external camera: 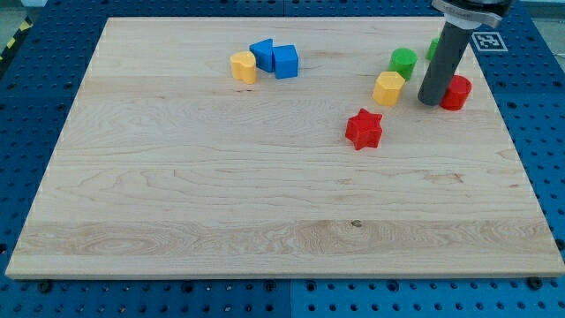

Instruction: Push the yellow hexagon into the blue cube

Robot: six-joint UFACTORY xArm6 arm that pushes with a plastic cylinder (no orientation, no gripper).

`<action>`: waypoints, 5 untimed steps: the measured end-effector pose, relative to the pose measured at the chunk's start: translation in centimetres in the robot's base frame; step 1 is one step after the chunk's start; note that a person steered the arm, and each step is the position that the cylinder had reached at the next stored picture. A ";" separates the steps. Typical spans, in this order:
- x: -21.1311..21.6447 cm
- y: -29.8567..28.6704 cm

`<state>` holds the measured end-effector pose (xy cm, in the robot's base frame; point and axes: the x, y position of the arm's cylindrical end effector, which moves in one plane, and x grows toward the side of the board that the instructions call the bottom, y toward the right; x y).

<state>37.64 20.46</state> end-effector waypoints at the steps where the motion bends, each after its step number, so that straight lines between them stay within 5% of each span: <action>1: -1.2 -1.3; 3: -1.3 -12.5; 5: 1.2 -11.0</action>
<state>38.87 9.49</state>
